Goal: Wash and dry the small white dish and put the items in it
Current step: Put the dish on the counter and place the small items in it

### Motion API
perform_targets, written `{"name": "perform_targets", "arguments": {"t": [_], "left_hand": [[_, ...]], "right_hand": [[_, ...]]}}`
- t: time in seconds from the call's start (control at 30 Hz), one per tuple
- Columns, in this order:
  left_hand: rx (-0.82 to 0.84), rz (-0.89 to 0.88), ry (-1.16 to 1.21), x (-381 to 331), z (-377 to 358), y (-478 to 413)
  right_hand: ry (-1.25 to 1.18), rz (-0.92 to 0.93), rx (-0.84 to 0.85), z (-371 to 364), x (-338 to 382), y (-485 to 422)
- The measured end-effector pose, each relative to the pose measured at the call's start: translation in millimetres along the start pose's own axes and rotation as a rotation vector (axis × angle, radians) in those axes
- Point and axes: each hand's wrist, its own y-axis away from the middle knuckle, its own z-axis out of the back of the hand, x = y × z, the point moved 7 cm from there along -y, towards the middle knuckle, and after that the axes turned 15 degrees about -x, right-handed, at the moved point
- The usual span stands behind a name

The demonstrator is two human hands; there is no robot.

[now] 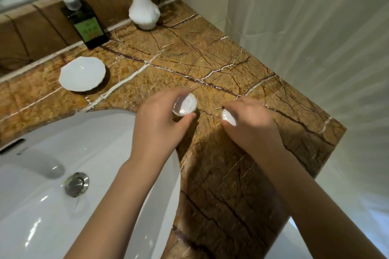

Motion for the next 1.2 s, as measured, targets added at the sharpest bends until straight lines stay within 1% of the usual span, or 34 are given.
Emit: {"name": "perform_targets", "arguments": {"t": [0.07, 0.13, 0.23, 0.37, 0.47, 0.57, 0.77, 0.83, 0.93, 1.03, 1.2], "left_hand": [[-0.014, 0.01, 0.019, 0.0, 6.1, 0.8], [-0.025, 0.017, 0.023, 0.2, 15.9, 0.3], [-0.052, 0.017, 0.023, 1.8, 38.1, -5.0], [-0.115, 0.021, -0.016, 13.7, 76.7, -18.2], [-0.197, 0.071, -0.05, 39.3, 101.7, -26.3], [-0.268, 0.122, -0.108, 72.5, 114.9, -34.4], [-0.298, 0.158, -0.393, 124.5, 106.9, -54.8], [-0.301, 0.204, -0.431, 139.5, 97.4, -59.4], [-0.304, 0.29, -0.445, 158.9, 86.9, -69.0], [-0.274, 0.289, -0.49, 170.1, 79.8, -79.6], [-0.226, 0.245, -0.579, 177.6, 76.6, -86.6]], "right_hand": [[0.008, -0.061, 0.042, 2.1, -0.1, -3.4], [0.012, -0.07, 0.055, 10.4, 6.5, -6.3], [-0.011, -0.021, 0.049, 29.7, 28.7, -15.7], [-0.046, 0.05, -0.054, 60.4, 72.9, -36.3], [-0.098, 0.117, -0.097, 69.6, 109.6, -54.2], [-0.137, 0.172, -0.112, 63.7, 136.2, -71.4], [-0.234, 0.273, -0.093, 34.3, 171.1, -100.8], [-0.297, 0.34, -0.089, 23.2, 177.7, -104.8], [-0.382, 0.446, -0.146, 12.9, 182.5, -109.8], [-0.371, 0.441, -0.156, 4.3, 183.9, -121.3], [-0.345, 0.434, -0.081, -11.9, 190.9, -139.8]]}}
